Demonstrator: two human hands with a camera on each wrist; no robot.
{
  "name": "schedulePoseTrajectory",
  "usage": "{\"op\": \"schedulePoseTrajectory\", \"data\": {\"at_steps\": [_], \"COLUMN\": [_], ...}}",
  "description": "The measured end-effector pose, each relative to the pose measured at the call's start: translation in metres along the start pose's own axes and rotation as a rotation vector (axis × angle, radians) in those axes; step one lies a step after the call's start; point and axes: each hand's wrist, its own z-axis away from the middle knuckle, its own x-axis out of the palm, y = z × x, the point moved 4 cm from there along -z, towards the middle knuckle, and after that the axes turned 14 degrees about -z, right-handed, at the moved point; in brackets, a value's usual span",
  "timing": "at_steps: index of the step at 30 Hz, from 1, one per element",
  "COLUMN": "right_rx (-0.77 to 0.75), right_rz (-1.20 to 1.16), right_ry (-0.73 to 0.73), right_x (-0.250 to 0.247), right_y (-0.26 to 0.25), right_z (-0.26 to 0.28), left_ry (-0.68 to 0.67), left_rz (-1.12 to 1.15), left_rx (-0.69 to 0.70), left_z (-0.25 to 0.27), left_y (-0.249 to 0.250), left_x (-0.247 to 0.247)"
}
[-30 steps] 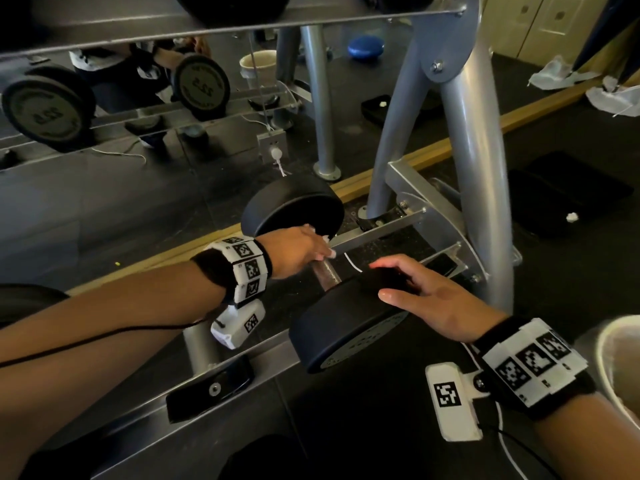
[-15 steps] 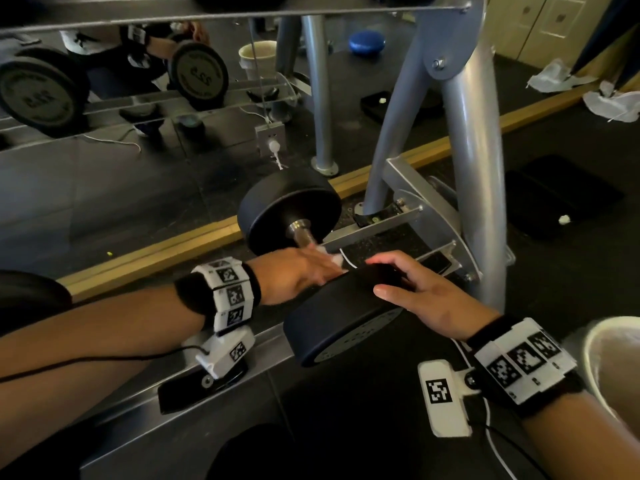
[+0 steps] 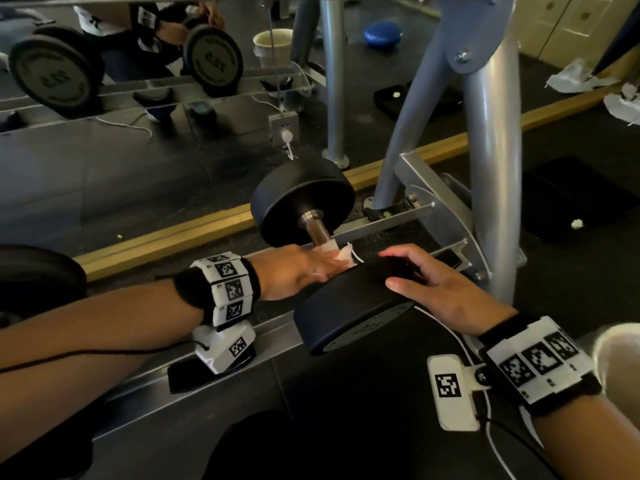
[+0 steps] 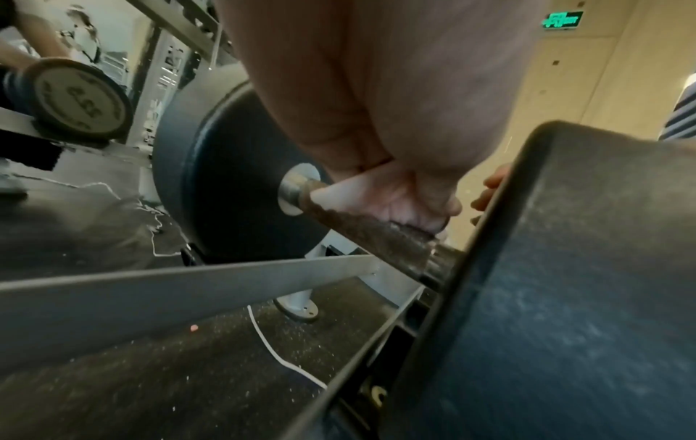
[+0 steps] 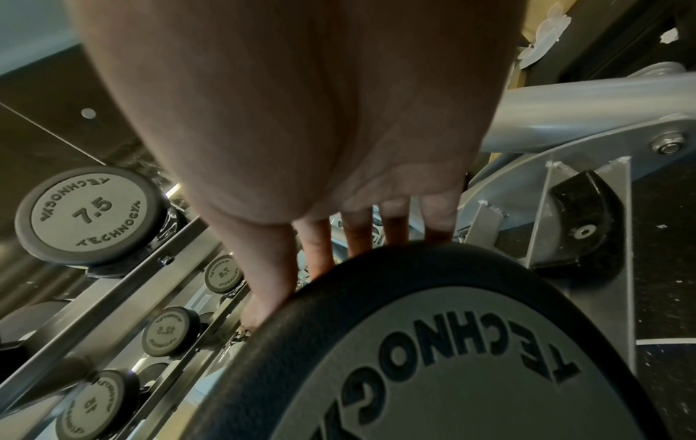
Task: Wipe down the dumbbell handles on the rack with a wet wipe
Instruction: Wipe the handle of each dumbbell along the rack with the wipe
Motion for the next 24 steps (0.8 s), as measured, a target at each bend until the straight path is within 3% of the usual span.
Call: {"op": "schedulePoseTrajectory", "data": {"at_steps": [3,7,9,11,13,16,19,24], "right_rx": [0.008,0.003,0.002,0.006,0.009,0.006,0.003,-0.001], "right_rz": [0.018,0.011,0.003,0.002,0.013,0.027,0.028,0.032], "right_ry": [0.009,0.025,0.023,0.022,0.022,0.024,0.022,0.026], "right_x": [-0.001,-0.001,0.000,0.000,0.000,-0.001,-0.001,-0.001], "right_y": [0.000,0.000,0.000,0.001,0.001,0.001,0.001,0.001], "right_z": [-0.001,-0.002,-0.002,-0.002,-0.003,-0.003,-0.003,-0.003], "left_ry": [0.023,0.326,0.426,0.389,0.343,0.359,0.418,0.539], "left_rz": [0.121,0.368,0.490,0.751,1.021,1.221,1.464,1.617], "left_rx": [-0.172,-0.378,-0.561,-0.758,-0.853,-0.884,-0.828,-0.825], "left_z": [0.004,0.020,0.031,0.040,0.044,0.038,0.018,-0.005], "left_y": [-0.003,-0.013,-0.029,-0.043,-0.046,-0.038,-0.023,-0.016], "left_x": [-0.008,-0.016,-0.014,-0.002,0.013,0.023,0.025,0.023]}}
